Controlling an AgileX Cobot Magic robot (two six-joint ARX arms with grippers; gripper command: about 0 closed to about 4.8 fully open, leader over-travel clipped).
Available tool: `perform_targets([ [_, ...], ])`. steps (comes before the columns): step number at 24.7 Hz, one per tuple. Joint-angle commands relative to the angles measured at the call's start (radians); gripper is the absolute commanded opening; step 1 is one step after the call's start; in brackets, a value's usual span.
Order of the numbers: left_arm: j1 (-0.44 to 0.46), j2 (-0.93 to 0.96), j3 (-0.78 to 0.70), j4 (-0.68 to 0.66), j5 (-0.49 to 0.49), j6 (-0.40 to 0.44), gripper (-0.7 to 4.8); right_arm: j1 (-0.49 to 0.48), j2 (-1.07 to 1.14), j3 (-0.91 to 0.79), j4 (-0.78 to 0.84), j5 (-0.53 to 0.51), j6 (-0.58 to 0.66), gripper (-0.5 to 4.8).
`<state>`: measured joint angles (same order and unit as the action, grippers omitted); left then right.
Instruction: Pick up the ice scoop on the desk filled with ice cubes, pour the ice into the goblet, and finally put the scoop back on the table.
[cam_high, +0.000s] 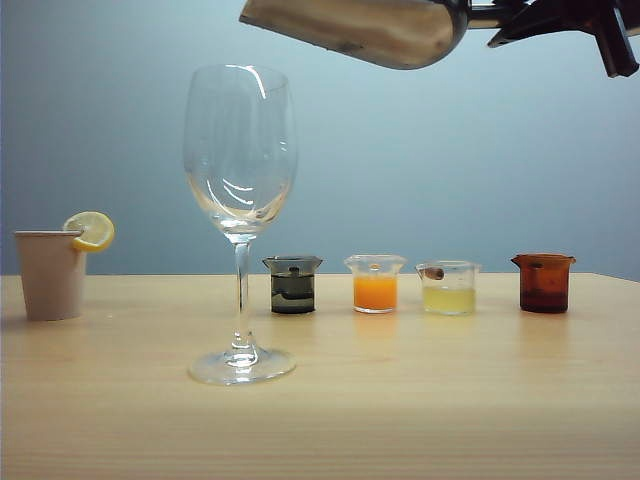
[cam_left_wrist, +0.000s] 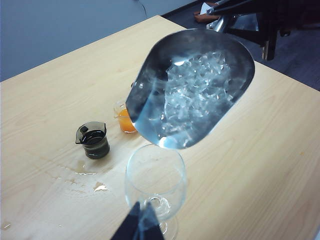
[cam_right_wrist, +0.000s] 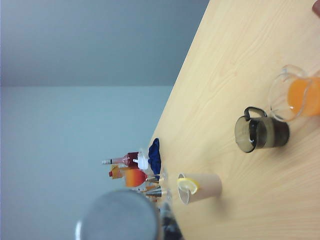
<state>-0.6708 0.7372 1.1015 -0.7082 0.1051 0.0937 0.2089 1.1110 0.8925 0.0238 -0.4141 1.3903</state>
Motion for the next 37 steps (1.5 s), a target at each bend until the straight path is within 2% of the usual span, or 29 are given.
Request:
perform_targets([
  [1,0.001,-0.002,0.006,0.006,0.008,0.0,-0.05,-0.001,-0.006,0.011,0.032,0.013,0.003,-0.05],
  [13,0.001,-0.002,0.006,0.006,0.007,0.0,-0.05,0.032,-0.004,0.011,0.032,0.051,-0.034,-0.05],
  [37,0.001,-0.002,0.006,0.006,0.007,0.001,-0.05,0.035,-0.004,0.011,0.034,0.079,-0.086,-0.05],
])
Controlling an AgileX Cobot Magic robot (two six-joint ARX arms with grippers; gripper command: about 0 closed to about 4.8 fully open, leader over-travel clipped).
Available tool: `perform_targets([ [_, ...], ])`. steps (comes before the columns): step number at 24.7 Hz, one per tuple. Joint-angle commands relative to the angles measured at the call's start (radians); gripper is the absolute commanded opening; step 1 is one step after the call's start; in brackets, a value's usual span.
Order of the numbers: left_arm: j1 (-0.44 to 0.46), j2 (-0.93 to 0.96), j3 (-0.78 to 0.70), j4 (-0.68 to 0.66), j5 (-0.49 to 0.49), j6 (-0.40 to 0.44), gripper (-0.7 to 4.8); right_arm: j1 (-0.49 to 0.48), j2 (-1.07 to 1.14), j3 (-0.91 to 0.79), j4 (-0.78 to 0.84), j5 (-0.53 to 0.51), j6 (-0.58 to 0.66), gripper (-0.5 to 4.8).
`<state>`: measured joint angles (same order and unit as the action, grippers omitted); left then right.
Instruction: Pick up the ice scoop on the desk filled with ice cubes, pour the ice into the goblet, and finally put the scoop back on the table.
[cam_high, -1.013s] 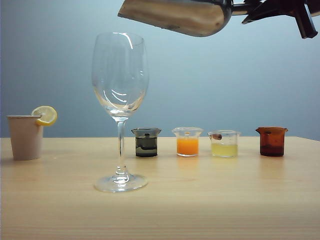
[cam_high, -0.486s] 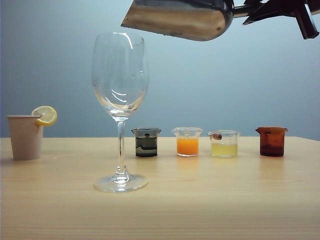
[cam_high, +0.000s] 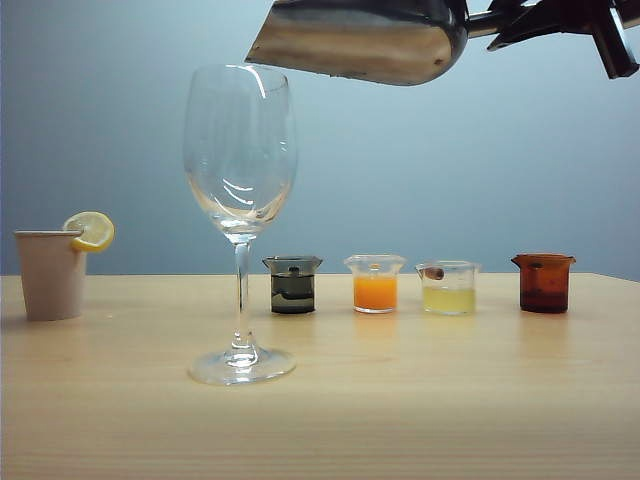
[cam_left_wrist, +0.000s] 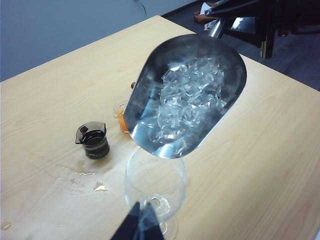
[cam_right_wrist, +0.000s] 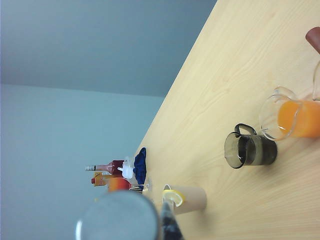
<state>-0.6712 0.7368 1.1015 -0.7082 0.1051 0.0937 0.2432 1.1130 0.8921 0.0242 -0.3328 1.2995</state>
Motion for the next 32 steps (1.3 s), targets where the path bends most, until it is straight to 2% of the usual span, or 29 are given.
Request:
perform_targets([
  [1,0.002,-0.001,0.006,0.006,0.007,0.001,-0.05,0.001,-0.006,0.011,0.034,-0.002,0.004,-0.05],
  [32,0.002,-0.001,0.006,0.006,0.007,0.001,-0.05,0.039,-0.005,0.035,0.042,0.047,-0.072,-0.05],
])
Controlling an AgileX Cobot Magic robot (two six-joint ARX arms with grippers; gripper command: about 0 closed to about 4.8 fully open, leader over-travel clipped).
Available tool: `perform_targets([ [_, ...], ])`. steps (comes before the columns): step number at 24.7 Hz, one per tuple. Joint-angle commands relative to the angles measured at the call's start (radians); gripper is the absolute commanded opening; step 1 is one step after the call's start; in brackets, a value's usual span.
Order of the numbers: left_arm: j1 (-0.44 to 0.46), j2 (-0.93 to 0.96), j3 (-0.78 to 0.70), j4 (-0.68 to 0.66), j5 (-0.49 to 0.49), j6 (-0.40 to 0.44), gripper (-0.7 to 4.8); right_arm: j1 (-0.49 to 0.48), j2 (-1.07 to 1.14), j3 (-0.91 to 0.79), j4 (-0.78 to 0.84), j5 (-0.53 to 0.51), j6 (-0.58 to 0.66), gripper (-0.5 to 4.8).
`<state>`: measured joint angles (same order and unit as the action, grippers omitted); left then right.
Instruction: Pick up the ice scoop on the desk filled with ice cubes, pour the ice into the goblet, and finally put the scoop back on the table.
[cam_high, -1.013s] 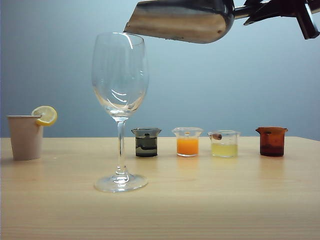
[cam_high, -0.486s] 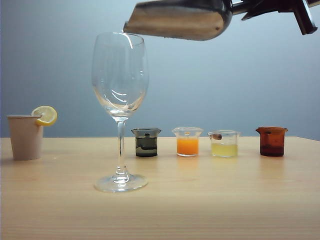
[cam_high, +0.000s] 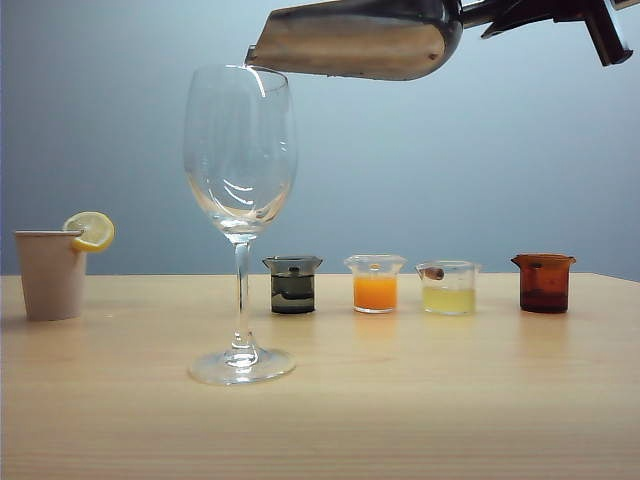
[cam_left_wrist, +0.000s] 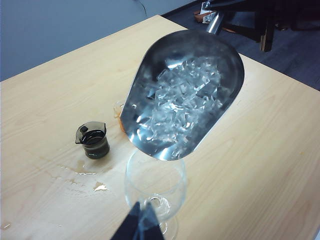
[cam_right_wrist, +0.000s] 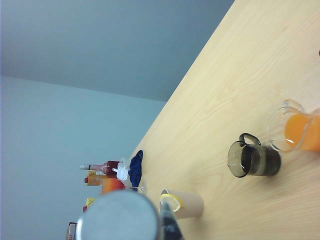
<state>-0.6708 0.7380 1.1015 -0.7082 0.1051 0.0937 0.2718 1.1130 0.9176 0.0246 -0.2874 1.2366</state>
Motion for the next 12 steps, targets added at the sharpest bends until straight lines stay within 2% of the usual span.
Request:
perform_targets([
  [1,0.001,-0.003,0.006,0.006,0.007,0.001,-0.05,0.011,-0.005,0.009,0.041,0.002,-0.011,-0.05],
  [12,0.001,-0.002,0.006,-0.01,0.007,0.002,-0.05,0.011,-0.005,0.01,0.055,0.006,-0.034,-0.05],
])
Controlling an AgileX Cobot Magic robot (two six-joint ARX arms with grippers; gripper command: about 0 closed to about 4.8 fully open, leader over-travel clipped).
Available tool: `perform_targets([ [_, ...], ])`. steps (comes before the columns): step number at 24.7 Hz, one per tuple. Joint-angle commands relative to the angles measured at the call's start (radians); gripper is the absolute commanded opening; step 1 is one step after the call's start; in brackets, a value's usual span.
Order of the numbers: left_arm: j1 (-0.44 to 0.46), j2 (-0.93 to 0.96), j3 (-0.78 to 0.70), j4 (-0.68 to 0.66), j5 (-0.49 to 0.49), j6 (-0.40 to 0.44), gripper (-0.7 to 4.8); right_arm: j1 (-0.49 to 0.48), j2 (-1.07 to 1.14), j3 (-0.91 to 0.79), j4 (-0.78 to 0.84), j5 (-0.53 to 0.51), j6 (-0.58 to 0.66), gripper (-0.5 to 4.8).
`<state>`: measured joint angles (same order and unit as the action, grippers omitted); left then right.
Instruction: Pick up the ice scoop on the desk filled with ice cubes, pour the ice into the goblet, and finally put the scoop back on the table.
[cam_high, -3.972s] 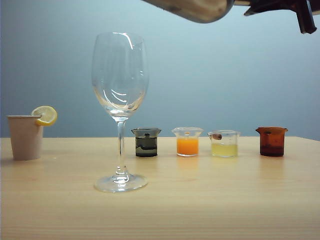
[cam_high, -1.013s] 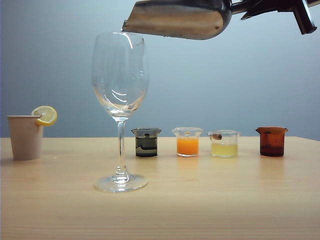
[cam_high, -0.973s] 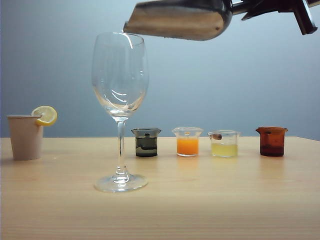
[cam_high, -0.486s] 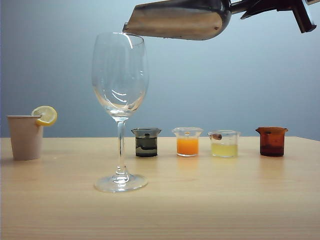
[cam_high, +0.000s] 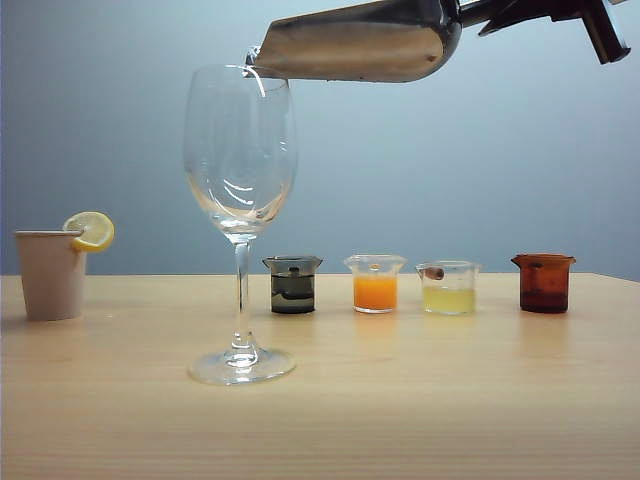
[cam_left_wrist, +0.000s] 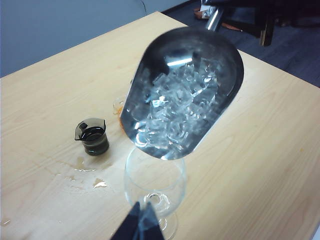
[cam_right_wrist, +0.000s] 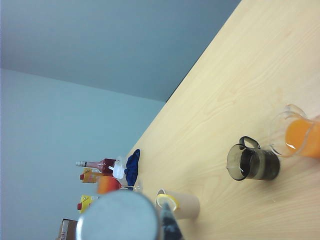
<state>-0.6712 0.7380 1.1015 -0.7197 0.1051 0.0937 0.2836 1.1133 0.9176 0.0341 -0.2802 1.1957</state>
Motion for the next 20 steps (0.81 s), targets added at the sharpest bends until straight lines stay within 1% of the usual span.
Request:
perform_targets([
  [1,0.002,-0.003,0.006,0.002,0.007,0.002,-0.05,0.0,-0.006,0.01,0.045,0.0,0.007,-0.05],
  [20,0.002,-0.003,0.006,0.002,0.007,0.003,-0.05,0.006,-0.006,0.01,0.053,0.001,-0.018,-0.05],
])
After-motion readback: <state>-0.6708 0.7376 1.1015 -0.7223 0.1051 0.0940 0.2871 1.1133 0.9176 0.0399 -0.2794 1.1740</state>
